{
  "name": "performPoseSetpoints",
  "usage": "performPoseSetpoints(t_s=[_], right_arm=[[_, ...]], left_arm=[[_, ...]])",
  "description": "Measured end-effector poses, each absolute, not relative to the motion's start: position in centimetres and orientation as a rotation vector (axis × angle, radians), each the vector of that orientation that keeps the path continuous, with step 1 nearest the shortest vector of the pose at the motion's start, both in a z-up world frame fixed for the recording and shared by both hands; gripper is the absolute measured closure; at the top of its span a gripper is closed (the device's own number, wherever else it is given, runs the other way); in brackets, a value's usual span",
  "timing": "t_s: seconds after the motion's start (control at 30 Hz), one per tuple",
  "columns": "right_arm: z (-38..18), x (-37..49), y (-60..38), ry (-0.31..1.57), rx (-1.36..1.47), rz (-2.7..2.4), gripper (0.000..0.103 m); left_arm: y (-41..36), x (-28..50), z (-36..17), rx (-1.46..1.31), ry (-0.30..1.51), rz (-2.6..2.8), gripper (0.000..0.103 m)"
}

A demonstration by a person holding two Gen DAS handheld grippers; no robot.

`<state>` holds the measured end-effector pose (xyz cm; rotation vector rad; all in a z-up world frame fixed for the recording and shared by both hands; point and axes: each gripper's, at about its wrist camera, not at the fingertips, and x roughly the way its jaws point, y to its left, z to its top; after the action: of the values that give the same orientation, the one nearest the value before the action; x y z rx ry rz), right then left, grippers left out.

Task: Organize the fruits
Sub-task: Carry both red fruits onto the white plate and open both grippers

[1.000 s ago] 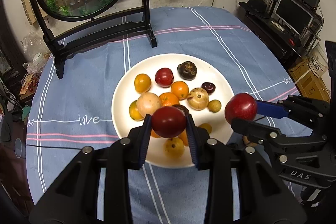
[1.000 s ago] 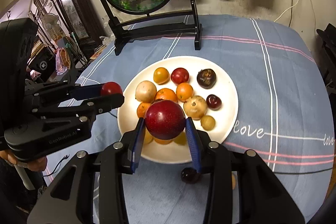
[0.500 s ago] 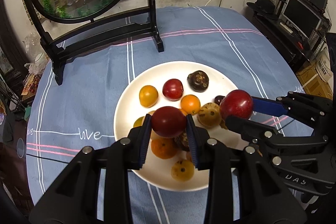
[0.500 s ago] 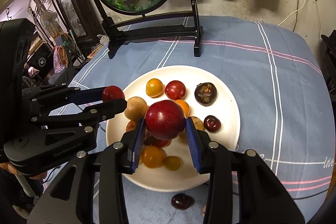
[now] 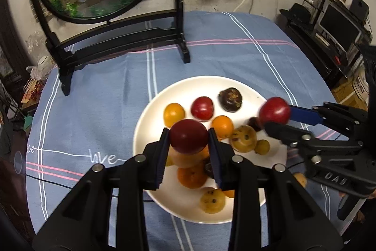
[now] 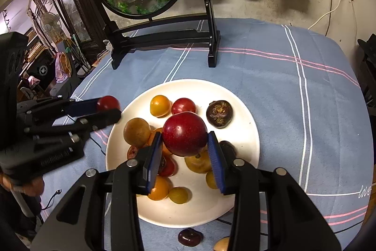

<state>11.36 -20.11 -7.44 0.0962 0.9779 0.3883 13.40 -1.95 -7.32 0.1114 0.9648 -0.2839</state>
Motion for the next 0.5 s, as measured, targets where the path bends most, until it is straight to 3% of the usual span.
performPoseSetpoints(t_s=[0.5], right_arm=[[-8.2, 11.8, -19.9, 1.004, 0.094, 0.404, 0.064]], left_arm=[[-4.3, 13.2, -9.0, 0.168, 0.995, -0.327, 0.070]])
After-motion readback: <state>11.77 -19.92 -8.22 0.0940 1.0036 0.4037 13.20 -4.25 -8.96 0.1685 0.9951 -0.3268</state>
